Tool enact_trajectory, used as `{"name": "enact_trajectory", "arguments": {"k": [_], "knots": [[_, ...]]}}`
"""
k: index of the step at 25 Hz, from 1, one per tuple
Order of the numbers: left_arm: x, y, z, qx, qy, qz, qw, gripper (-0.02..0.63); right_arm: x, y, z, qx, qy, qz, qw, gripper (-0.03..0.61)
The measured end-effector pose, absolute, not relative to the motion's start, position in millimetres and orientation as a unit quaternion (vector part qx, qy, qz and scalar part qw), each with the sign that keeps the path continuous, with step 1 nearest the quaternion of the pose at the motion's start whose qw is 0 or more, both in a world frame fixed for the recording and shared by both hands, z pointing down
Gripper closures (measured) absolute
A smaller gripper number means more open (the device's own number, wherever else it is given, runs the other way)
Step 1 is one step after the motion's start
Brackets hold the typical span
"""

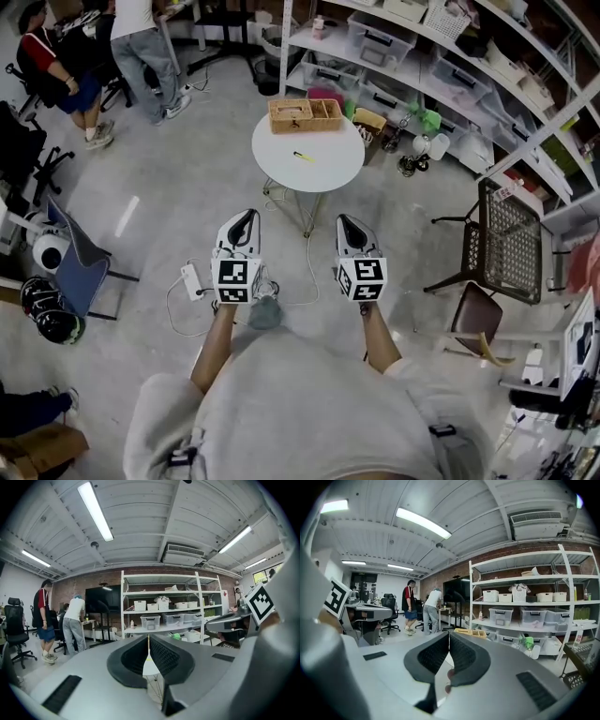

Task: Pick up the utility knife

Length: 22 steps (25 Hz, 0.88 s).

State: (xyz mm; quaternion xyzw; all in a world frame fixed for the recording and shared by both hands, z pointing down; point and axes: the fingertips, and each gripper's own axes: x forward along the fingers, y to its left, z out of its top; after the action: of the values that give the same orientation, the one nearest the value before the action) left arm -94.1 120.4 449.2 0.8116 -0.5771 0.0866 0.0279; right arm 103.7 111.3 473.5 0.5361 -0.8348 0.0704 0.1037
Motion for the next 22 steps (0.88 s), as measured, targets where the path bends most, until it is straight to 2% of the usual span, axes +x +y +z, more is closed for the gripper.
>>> {"name": "enact_trajectory", "arguments": {"k": [10, 22], "knots": [[-137.5, 6.0, 452.7, 0.837, -0.539, 0.08, 0.038, 0.586, 55.3, 14.1, 470.7, 0.565, -0.813, 0.068, 0.12, 0.548], [-145.8, -70.2, 473.9, 0.864, -0.492, 0.089, 0.061, 0.586, 44.5, -37.9, 482.8, 0.6, -0.782, 0.085, 0.146, 0.548]]}}
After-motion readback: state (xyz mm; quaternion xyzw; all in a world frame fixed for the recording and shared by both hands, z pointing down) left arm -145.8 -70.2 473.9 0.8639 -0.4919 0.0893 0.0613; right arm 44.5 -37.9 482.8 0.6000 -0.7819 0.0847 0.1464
